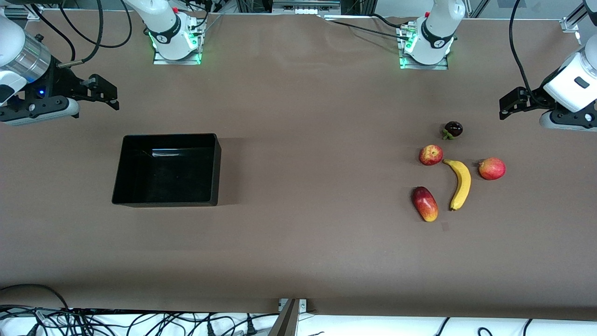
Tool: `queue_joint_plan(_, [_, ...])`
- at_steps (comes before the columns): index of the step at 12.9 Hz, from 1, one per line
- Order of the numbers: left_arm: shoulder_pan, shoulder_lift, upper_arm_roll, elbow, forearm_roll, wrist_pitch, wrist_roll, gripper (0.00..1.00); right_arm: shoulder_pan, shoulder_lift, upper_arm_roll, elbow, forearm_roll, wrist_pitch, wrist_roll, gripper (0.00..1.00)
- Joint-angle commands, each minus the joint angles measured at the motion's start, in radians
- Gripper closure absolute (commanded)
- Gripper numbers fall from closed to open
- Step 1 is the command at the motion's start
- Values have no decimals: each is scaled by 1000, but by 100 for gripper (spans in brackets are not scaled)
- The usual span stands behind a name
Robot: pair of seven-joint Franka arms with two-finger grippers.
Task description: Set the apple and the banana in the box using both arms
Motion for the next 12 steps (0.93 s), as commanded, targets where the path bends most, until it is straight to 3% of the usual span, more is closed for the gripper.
queue_joint_plan(1, [-2,15,3,31,-2,-7,-6,0,-17,1,20,12,-21,-12,6,0])
queue_joint_plan(9, [-4,19,-7,32,37,-7,-6,0,-20,15,19,12,-26,-10,-3,0])
queue_joint_plan(12, [-4,19,-7,32,37,-7,-6,0,-23,58,14,-9,-83,-6,-5,0])
